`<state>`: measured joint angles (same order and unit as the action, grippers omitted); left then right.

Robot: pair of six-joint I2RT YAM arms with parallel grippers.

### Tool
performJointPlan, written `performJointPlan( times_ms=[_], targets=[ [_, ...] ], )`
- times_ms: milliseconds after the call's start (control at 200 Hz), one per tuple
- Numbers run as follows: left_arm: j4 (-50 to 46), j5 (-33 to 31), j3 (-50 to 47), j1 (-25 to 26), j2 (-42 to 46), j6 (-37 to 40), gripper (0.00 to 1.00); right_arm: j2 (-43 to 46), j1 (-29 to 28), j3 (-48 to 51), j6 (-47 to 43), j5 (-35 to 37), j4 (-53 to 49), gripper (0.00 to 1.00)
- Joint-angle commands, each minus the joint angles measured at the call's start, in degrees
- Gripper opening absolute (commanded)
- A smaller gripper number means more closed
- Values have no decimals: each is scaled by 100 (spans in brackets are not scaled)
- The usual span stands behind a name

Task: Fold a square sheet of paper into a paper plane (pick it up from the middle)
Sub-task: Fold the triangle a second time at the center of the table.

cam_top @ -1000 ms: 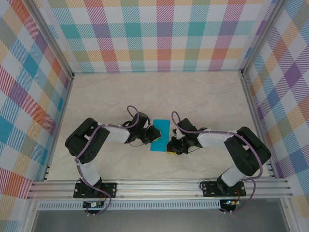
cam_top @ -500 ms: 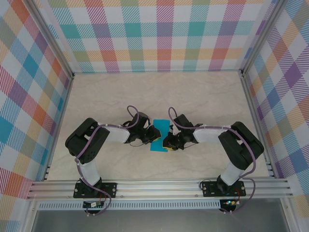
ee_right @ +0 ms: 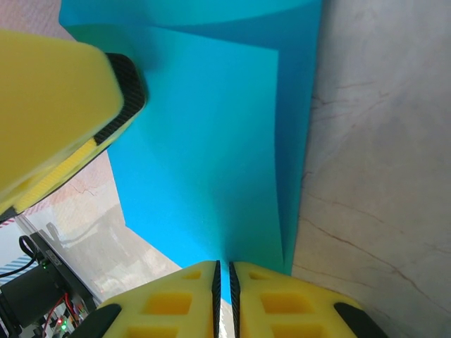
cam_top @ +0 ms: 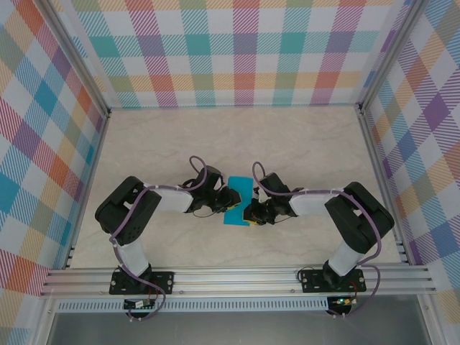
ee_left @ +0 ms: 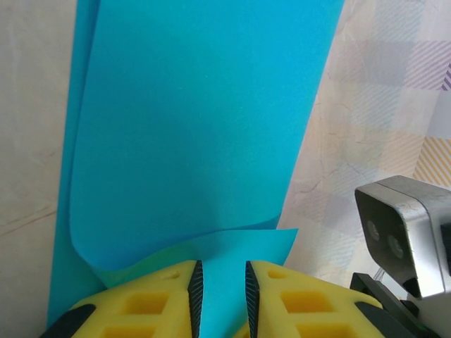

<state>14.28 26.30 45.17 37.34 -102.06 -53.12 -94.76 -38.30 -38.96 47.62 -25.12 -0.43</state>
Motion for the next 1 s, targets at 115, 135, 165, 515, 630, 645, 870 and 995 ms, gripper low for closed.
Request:
performJointPlan(
  times_ms=[115, 135, 165, 515, 630, 645, 870, 995],
  targets=[
    [-250, -116, -80, 207, 580, 34, 26, -24, -27, 195, 98, 267, -413, 15],
    [-258, -125, -71, 227, 582, 32, 25, -29, -32, 188, 99, 263, -407, 15],
    [-259, -134, -62, 251, 573, 35, 25, -25, -28, 179, 99, 263, -411, 15],
    [55, -297, -77, 370, -104, -42, 21, -42, -28, 231, 90, 288, -421, 15],
    [66, -456, -96, 370, -190, 20, 20, -42, -28, 257, 81, 337, -479, 14],
    [66, -469, -104, 369, -200, 35, 20, -50, -30, 257, 75, 341, -492, 14],
    [-127, -721, -44, 341, -85, 199, 20, -43, -29, 285, 58, 442, -633, 13],
    [-242, -841, -2, 305, 11, 277, 20, -42, -24, 292, 54, 440, -654, 13]
  ],
)
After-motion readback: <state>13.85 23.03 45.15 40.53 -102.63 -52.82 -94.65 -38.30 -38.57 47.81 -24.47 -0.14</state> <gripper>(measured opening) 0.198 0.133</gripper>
